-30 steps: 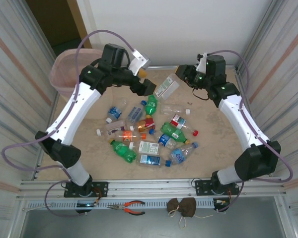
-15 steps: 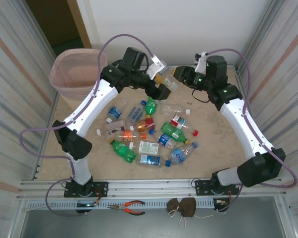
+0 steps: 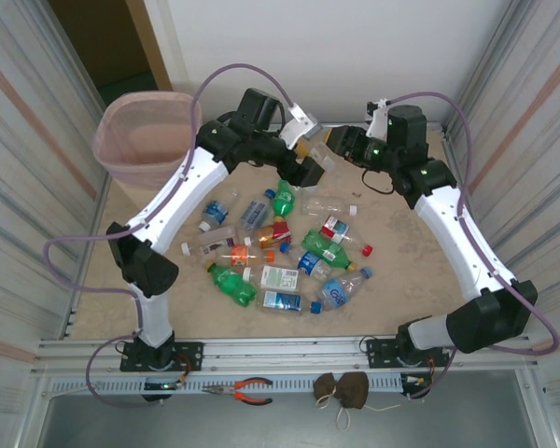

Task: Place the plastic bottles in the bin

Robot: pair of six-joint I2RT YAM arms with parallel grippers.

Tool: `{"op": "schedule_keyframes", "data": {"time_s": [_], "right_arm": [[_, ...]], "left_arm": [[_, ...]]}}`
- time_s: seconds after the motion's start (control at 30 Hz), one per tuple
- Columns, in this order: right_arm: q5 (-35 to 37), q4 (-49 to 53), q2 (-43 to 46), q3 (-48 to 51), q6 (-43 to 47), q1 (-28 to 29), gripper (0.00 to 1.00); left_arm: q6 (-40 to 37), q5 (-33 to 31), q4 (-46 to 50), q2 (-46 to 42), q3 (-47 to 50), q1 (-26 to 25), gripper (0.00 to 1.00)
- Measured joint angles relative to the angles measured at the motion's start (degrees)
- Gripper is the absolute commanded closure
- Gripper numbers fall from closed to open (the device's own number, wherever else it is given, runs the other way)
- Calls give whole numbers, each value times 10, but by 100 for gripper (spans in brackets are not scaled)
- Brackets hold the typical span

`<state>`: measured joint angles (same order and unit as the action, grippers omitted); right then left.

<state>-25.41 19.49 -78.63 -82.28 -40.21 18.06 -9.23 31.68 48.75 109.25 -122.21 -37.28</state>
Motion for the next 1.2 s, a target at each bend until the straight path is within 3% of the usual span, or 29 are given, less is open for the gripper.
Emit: {"op": "schedule_keyframes", "data": {"time_s": [0.07, 0.43, 0.6, 0.77, 0.83, 1.0, 1.2], "right_arm": [[-5, -1, 2, -5, 0, 4, 80], [-7, 1, 11, -8, 2, 6, 77], [-4, 2, 12, -9, 2, 6, 67], [3, 13, 14, -13, 3, 6, 42], [14, 25, 18, -16, 6, 6, 37], [34, 45, 38, -22, 18, 3, 32], [50, 62, 92, -23, 22, -44, 31]], "left_arm": [[0, -2, 0, 6, 0, -2, 16], [-12, 11, 7, 13, -3, -7, 36], [-14, 14, 7, 13, -3, -7, 41], [-17, 12, 6, 11, -3, -7, 42], [-19, 9, 5, 7, -3, -7, 42], [-21, -2, 7, -3, -3, -3, 42], [-14, -31, 9, -29, 9, 58, 42]]}}
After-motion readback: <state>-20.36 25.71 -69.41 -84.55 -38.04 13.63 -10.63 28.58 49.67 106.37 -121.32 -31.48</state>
